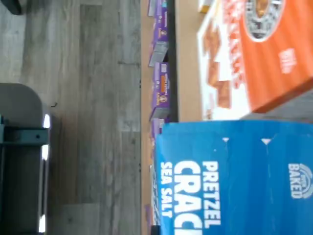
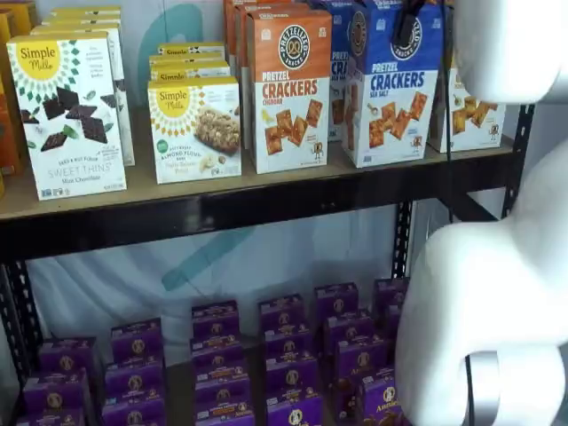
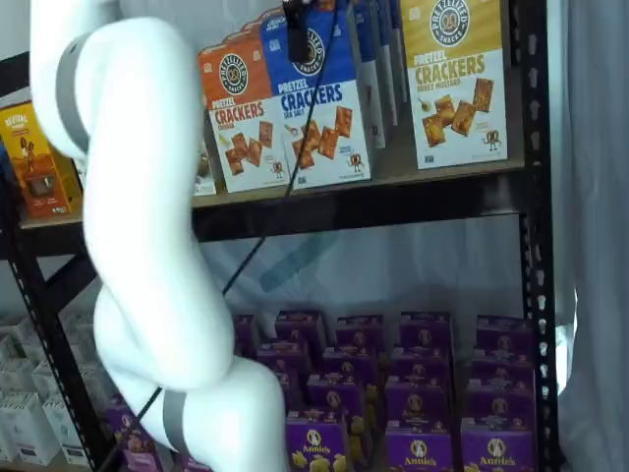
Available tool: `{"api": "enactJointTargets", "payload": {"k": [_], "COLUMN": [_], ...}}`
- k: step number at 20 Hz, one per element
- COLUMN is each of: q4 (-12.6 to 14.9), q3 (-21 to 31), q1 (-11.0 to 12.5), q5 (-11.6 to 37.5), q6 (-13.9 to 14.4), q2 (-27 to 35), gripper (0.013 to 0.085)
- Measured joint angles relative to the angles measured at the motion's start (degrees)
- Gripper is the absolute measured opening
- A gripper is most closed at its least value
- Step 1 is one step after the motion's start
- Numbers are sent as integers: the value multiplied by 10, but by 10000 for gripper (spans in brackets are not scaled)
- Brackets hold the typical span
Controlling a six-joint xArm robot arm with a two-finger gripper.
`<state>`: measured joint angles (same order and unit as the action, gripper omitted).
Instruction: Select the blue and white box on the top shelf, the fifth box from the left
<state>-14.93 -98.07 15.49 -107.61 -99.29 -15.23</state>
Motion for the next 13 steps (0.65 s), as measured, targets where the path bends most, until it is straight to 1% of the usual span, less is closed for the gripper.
{"api": "enactJointTargets", "payload": {"k": [4,8,13], "q4": [3,5,6], "q3": [34,57,84], "q1": [15,40,65], "q5": [-17,-41,-53], "q6": [-14,-36,-60], "q2": [-44,-78,-111], "gripper": [570,570,570]}}
